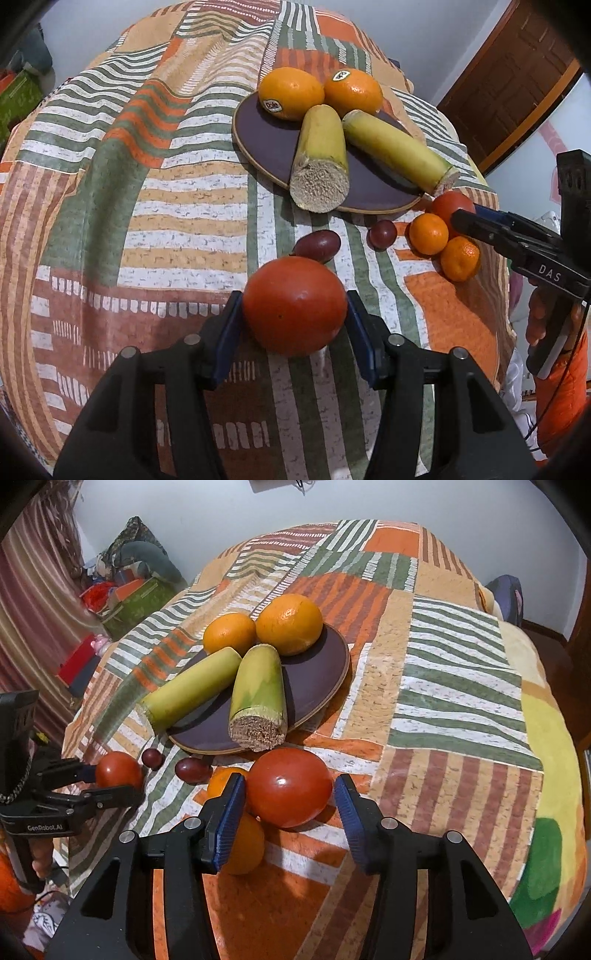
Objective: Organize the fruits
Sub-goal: 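Grasp the large red tomato with the left tool while the right tool grasps a tomato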
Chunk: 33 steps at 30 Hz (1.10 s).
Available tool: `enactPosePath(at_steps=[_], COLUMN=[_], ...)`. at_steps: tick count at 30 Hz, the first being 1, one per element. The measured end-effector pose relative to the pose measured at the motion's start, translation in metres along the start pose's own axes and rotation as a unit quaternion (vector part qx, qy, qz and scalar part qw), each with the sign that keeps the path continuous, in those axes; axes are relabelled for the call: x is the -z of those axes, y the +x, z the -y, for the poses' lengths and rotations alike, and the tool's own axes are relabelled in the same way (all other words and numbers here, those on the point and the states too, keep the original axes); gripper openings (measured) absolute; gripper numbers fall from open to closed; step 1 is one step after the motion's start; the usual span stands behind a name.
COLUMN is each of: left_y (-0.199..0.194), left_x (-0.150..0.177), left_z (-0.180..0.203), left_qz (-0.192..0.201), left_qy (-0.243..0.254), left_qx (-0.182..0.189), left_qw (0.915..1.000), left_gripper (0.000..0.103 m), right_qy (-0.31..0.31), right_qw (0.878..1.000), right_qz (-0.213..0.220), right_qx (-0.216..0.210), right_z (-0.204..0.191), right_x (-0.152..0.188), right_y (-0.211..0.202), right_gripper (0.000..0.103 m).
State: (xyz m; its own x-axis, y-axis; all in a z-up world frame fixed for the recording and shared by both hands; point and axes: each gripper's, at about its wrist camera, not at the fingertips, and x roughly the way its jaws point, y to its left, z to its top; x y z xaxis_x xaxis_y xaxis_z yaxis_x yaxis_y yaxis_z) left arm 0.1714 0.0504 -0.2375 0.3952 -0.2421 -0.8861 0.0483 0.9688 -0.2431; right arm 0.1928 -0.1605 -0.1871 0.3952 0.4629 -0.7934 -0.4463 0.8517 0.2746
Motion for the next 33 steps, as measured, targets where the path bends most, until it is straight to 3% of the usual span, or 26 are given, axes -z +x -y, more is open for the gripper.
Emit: enactPosePath(at_steps=[9, 18, 33], left_y=[-0.006, -0.025, -0.041], left_x=[0.001, -0.013, -0.065], left_z=[0.000, -0.006, -0.005], left_qz=[0.007, 0.035, 0.087], left_qy=[0.001, -0.002, 0.017], left_qx=[-0.005, -0.015, -0.023], left_qw=[1.0000, 0.9993, 0.9958], left_gripper=[0.052, 0.052, 0.052], right_qy=[0.003, -0.007, -0.016], right_qw=[1.000, 1.000, 0.997], right_qz=[-0.003, 0.006, 0.067], right_qx=[-0.011, 0.020, 0.044], right_z=[0.000, 0.006, 0.009], right_x=[-0.003, -0.003, -0.039], right_y=[0.006, -0.008, -0.034], right_gripper=[0.046, 0.046, 0.046])
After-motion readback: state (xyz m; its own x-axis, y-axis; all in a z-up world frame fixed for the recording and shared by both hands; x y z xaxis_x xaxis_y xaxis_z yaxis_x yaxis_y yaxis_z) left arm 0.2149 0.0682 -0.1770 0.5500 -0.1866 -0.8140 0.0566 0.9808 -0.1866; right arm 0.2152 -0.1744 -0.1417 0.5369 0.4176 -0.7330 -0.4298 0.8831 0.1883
